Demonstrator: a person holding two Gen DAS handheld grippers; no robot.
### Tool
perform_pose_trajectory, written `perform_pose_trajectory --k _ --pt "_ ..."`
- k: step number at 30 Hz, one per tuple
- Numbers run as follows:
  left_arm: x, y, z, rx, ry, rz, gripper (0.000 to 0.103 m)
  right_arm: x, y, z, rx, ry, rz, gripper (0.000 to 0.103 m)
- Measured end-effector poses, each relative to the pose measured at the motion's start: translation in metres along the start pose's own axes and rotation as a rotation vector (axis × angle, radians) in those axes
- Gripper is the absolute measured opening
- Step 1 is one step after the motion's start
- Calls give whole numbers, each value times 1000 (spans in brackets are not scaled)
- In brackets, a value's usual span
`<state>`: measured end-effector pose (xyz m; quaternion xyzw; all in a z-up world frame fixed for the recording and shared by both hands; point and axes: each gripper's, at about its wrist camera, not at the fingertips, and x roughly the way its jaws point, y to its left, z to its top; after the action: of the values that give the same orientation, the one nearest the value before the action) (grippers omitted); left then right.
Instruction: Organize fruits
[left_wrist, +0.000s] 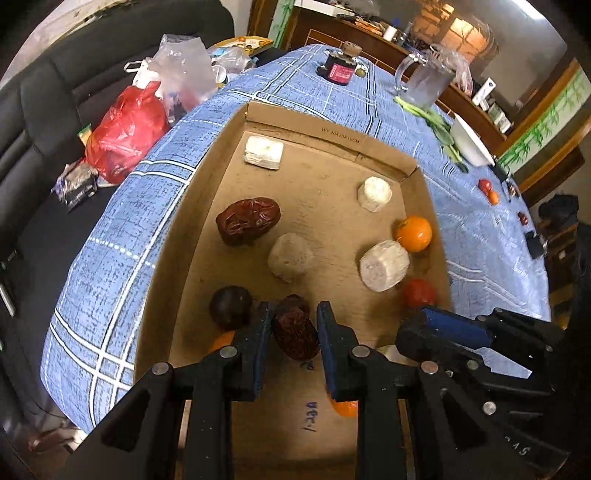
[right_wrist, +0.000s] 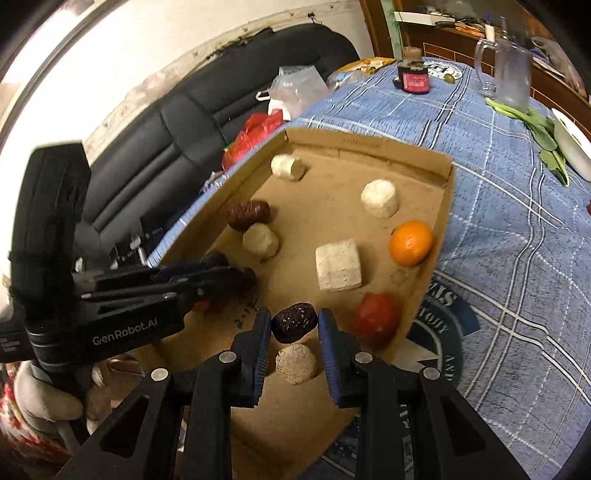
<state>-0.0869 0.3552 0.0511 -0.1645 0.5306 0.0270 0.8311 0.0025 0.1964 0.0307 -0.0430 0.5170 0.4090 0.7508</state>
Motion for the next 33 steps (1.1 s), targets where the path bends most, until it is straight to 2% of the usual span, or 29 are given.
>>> perform_pose_trajectory --k 6,10,13,17,21,23,27,29,33 --pt "5 0 3 36 5 12 24 13 -2 -3 0 6 -54 29" --pt "3 3 5 33 -6 -7 33 18 -3 -2 7 7 -71 29" --pt "0 5 7 26 -17 -23 34 19 1 -1 -3 6 -83 32" --pt "-7 1 8 18 -38 -35 35 9 4 -3 -9 -13 -89 40" --pt "-21 -6 8 25 -77 -11 36 -10 2 -4 -4 -51 -86 40" --pt "-35 -14 5 29 -120 15 47 -20 -2 -5 4 -78 -88 40" --pt "-62 -37 -4 40 -217 82 52 -50 -23 -17 70 -142 -115 50" --pt "-73 -48 -9 38 -265 106 68 -64 -35 -25 102 -161 -129 52" --pt "-111 -78 -27 37 -437 195 74 -93 -56 -48 158 -196 -155 54"
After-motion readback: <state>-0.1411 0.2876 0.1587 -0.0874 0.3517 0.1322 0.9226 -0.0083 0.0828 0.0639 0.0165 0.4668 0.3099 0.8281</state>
